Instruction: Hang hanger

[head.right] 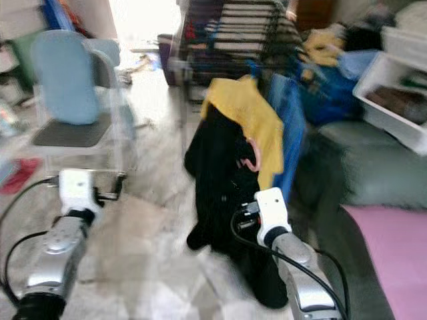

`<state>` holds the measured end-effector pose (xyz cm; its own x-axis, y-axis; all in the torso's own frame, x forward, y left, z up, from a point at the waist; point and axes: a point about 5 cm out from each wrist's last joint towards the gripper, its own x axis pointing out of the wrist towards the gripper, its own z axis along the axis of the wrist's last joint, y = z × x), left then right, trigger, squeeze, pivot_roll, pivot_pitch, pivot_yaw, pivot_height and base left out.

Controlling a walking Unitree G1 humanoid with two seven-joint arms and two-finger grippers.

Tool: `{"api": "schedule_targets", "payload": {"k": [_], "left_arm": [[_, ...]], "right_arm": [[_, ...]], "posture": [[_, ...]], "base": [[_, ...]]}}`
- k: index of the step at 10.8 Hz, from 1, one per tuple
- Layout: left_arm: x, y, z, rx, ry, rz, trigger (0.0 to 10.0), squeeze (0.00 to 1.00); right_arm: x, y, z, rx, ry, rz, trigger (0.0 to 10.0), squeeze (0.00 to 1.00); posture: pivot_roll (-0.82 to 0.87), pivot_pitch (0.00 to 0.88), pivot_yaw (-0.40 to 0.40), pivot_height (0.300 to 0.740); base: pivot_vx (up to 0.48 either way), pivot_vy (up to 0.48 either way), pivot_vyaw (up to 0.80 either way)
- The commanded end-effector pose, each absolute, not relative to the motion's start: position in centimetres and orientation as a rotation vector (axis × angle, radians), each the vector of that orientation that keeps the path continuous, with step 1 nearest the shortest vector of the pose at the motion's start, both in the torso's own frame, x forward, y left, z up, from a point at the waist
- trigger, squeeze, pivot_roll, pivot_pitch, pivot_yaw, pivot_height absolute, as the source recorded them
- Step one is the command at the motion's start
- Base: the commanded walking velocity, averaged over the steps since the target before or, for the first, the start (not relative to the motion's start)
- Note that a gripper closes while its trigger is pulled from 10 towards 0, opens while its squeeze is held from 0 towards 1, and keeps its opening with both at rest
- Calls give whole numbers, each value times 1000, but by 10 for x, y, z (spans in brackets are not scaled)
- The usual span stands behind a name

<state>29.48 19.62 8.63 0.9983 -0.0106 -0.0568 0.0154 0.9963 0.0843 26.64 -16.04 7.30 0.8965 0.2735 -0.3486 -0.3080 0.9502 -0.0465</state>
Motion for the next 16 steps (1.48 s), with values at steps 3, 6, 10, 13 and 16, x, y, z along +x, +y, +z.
{"api": "schedule_targets", "payload": {"k": [3,6,10,13,16], "left_arm": [[291,192,98,75,3,-65,10000,0],[294,191,97,95,24,-89,10000,0],[305,181,99,79,38,-119,10000,0],[305,180,95,91,55,-120,10000,0],[307,172,94,55,61,-150,10000,0]], "right_arm": [[283,-170,81,-67,279,108,10000,0],[281,-171,80,-29,289,97,10000,0],[281,-170,78,-21,371,154,10000,0],[286,-171,81,-36,376,161,10000,0],[284,-172,81,-40,394,157,10000,0]], "posture": [[-79,0,5,740],[-117,0,53,740],[-143,0,53,740],[-144,0,39,740],[-155,0,44,740]], "base": [[114,0,0],[451,0,0],[423,127,0],[402,259,0],[406,255,0]]}}
